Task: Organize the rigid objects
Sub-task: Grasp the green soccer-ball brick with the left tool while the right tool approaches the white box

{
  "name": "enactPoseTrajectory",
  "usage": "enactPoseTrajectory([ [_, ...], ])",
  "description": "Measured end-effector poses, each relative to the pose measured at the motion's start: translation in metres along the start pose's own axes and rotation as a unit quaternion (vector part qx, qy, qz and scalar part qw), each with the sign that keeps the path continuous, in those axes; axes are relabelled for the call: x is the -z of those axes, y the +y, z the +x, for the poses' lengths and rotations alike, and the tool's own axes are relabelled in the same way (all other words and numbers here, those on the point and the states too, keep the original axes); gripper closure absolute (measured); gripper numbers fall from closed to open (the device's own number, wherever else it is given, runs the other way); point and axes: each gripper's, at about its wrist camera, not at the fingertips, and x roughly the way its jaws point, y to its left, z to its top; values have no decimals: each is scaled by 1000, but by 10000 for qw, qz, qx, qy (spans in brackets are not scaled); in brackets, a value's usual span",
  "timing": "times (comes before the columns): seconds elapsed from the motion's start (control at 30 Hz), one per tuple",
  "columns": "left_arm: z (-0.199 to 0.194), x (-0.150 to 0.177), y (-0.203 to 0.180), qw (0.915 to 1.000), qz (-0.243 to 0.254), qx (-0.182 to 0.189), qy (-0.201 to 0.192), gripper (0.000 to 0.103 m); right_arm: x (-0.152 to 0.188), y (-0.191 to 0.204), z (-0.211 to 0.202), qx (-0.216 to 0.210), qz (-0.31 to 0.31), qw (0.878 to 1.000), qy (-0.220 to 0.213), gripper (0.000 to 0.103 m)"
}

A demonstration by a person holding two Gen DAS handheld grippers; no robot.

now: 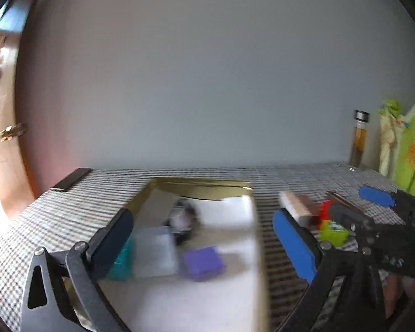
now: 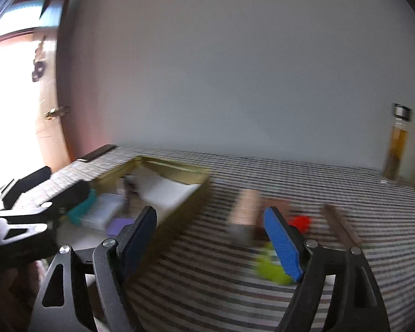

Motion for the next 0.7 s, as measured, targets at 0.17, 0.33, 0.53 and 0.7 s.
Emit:
enactPoseTrajectory([
  [0.17,16,1,-59,9974,313,551,355,1,8,-70,-3,593,343,9976,88,20],
  [0.33,40,5,-107,9914,693,803,766,1,12,-108,6,773,790,9930,411,19],
  [0.53,57,12,-150,9826,1010,1034,1165,1,15,-126,-5,887,1226,9883,177,16],
  [0.7,70,15,-165,9752,1174,1135,1491,8,14,-131,-6,999,1358,9856,151,16],
])
